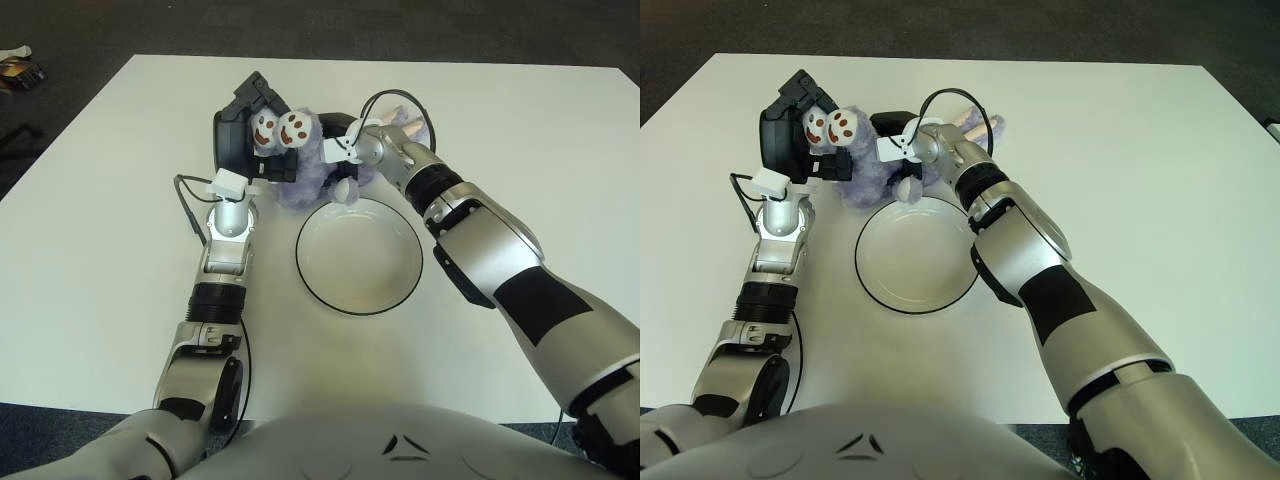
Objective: Put the doll into the plate.
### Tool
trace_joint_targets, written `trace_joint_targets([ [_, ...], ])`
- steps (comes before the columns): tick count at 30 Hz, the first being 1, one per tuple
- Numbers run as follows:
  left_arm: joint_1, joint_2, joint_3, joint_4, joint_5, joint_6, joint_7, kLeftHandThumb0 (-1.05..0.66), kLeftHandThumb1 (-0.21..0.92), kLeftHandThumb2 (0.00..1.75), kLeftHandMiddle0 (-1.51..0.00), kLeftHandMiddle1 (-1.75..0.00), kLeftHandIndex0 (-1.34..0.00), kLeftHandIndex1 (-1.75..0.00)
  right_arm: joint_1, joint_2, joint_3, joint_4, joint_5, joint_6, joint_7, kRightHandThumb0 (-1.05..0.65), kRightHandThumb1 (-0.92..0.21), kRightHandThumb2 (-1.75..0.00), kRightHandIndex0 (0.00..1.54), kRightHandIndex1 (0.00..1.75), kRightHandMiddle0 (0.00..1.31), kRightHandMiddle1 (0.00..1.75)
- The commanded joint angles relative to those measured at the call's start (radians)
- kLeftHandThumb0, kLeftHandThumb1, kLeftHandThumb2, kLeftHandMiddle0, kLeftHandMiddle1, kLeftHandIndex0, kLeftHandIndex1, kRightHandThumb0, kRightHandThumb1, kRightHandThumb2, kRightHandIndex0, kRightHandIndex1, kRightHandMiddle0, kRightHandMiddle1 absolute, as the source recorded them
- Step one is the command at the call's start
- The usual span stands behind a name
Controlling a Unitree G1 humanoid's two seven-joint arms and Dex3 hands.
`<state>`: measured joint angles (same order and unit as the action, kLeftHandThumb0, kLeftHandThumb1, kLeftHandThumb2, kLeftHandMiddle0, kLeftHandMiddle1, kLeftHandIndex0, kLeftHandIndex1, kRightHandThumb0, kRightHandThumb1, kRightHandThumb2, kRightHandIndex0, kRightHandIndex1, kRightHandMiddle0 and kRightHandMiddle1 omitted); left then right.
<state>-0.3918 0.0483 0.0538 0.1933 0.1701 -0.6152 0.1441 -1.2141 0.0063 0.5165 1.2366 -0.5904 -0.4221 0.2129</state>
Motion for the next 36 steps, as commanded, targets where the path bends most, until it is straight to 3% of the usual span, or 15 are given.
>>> trace_joint_targets([
  [1, -0.025, 0.010, 0.014, -0.011, 0.010, -0.011, 0.024, 0.59, 0.05, 1.64, -0.84, -1.75, -1.07, -1.75, 0.036, -0.039, -0.019, 0.001, 0.017, 0.005, 0.003, 0.00, 0.08, -1.69, 0.96, 1.52, 0.72, 1.75],
  [15, -0.014, 0.036, 0.016, -0.047, -0.062, 0.077, -0.044, 0.56, 0.11, 1.56, -0.78, -1.75, -0.91, -1.75, 0.022, -0.074, -0.061, -0.051, 0.039, 0.025, -0.010, 0.00, 0.09, -1.70, 0.96, 1.53, 0.72, 1.75],
  [21, -0.018, 0.044, 0.020, -0.064, -0.115, 0.125, -0.088, 0.54, 0.13, 1.53, -0.75, -1.74, -0.65, -1.75, 0.020, -0.092, -0.073, -0.072, 0.034, 0.034, -0.033, 0.00, 0.10, -1.71, 0.95, 1.54, 0.73, 1.75],
  [22, -0.021, 0.044, 0.024, -0.063, -0.125, 0.131, -0.091, 0.52, 0.17, 1.46, -0.74, -1.71, -0.59, -1.75, 0.021, -0.095, -0.075, -0.077, 0.032, 0.034, -0.045, 0.00, 0.10, -1.71, 0.95, 1.55, 0.73, 1.75],
  [23, -0.022, 0.044, 0.027, -0.064, -0.131, 0.135, -0.093, 0.33, 0.18, 1.42, -0.77, -1.61, -0.56, -1.75, 0.023, -0.099, -0.076, -0.081, 0.031, 0.033, -0.053, 0.00, 0.10, -1.71, 0.95, 1.55, 0.73, 1.75],
  [24, -0.024, 0.048, 0.036, -0.067, -0.144, 0.155, -0.097, 0.26, 0.19, 1.40, -0.78, -1.57, -0.55, -1.75, 0.025, -0.106, -0.080, -0.087, 0.033, 0.031, -0.061, 0.00, 0.10, -1.71, 0.95, 1.56, 0.73, 1.75],
  [26, -0.025, 0.055, 0.048, -0.075, -0.161, 0.184, -0.103, 0.13, 0.27, 1.29, -0.70, -1.51, -0.52, -1.75, 0.028, -0.115, -0.085, -0.095, 0.037, 0.028, -0.068, 0.00, 0.09, -1.71, 0.95, 1.56, 0.72, 1.75],
  [31, -0.032, 0.056, 0.084, -0.083, -0.177, 0.246, -0.077, 0.02, 0.42, 1.12, -0.50, -1.53, -0.49, -1.75, 0.032, -0.133, -0.097, -0.107, 0.044, 0.012, -0.083, 0.00, 0.08, -1.70, 0.93, 1.58, 0.70, 1.75],
  [36, -0.056, 0.044, 0.108, -0.073, -0.201, 0.300, -0.063, 0.00, 0.53, 0.99, -0.43, -1.50, -0.43, -1.75, 0.039, -0.159, -0.099, -0.133, 0.029, -0.003, -0.124, 0.00, 0.07, -1.70, 0.92, 1.60, 0.70, 1.75],
])
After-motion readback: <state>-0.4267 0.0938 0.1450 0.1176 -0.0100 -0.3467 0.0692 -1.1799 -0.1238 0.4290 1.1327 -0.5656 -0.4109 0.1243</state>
